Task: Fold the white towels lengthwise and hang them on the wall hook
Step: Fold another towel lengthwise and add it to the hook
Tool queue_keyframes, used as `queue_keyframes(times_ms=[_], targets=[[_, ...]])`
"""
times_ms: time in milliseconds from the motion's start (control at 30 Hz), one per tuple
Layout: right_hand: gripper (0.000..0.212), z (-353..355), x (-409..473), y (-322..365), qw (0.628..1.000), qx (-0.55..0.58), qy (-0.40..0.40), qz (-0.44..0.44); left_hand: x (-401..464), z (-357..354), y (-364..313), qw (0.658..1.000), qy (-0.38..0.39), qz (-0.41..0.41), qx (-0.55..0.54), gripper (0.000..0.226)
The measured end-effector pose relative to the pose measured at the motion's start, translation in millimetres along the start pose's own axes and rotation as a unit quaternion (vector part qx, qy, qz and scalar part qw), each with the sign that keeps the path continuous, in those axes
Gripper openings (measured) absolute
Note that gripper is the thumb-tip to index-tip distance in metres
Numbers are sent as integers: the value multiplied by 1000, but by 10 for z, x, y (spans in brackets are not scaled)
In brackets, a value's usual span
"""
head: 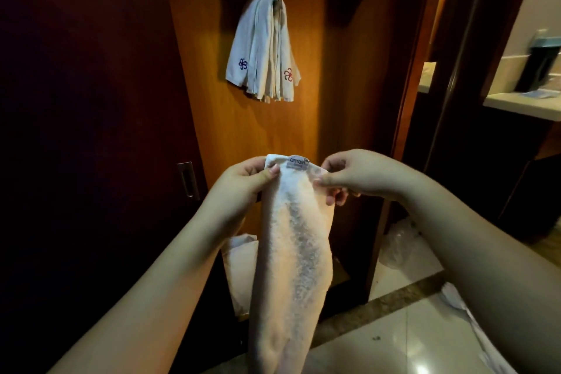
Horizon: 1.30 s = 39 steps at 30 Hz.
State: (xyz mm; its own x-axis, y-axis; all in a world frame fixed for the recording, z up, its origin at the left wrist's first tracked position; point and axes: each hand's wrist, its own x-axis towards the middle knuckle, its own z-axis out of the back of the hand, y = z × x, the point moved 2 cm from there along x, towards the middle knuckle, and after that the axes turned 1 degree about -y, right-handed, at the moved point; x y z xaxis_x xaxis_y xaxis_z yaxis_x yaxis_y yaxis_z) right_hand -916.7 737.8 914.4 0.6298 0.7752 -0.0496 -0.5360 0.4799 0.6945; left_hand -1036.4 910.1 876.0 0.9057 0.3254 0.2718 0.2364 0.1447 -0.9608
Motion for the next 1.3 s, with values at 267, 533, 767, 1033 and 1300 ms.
queue_keyframes(times_ms=[267,533,767,1033,1300], targets=[[25,-71,50,-679,987,-123,89,-46,-44,241,-72,1000,-4,-11,15,19],[13,85,-132,-541,980,-107,-144,90,-95,431,73,996,-57,4,70,17],[20,-146,-251,-567,928,44,-343,141,-136,349,86,997,-62,-14,53,24],[26,-321,-287,-572,848,103,-473,217,-190,204,79,995,-97,-32,-13,20],[17,-393,-308,-618,860,191,-454,131,-244,11,85,994,-87,-1,-62,25]])
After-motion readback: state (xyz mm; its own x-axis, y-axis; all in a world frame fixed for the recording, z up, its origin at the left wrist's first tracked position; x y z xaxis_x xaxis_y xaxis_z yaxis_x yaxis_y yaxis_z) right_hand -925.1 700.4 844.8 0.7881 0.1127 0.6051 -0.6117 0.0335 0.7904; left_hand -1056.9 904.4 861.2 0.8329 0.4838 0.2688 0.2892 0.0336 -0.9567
